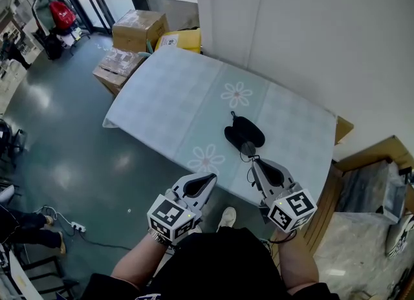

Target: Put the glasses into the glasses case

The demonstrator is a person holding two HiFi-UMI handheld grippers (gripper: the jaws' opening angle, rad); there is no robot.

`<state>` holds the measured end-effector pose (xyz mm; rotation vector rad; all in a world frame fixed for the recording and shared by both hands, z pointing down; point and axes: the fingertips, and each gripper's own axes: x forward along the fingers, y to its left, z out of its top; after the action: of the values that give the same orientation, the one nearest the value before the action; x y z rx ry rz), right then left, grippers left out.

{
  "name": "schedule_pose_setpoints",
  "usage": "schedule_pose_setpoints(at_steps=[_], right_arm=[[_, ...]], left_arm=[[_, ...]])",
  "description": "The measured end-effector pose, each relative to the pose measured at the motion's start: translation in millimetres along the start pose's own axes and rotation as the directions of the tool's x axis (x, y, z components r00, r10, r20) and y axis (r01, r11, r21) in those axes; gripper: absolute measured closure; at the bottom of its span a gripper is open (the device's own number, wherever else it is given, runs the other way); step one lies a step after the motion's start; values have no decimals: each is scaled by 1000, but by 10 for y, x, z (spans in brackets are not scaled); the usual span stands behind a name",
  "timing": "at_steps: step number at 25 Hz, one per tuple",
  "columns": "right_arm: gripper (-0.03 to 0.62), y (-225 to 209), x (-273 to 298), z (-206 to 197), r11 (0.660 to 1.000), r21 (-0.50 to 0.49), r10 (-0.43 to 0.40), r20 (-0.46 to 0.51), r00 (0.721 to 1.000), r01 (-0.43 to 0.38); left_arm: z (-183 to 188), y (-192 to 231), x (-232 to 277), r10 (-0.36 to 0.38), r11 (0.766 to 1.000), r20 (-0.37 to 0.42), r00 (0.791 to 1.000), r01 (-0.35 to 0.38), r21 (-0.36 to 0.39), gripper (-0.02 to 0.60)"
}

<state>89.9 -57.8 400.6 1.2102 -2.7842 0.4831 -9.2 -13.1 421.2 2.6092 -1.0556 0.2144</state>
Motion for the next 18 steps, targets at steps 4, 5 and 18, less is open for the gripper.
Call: schedule_pose_setpoints(at_steps=[4, 5, 18], right_arm=[[563, -104, 43, 42, 1000, -7, 17, -2, 1000, -17], [563, -136, 50, 46, 1000, -7, 20, -5, 1000, -20], [563, -563, 54, 5, 999, 5, 49, -27, 998, -49]], left_arm=[[38, 7, 97, 15, 1000, 2, 1000, -15, -6, 554], [45, 5, 124, 17, 1000, 0, 1000, -17, -4, 554], [86, -51, 514, 48, 999, -10, 999, -48, -18, 554]])
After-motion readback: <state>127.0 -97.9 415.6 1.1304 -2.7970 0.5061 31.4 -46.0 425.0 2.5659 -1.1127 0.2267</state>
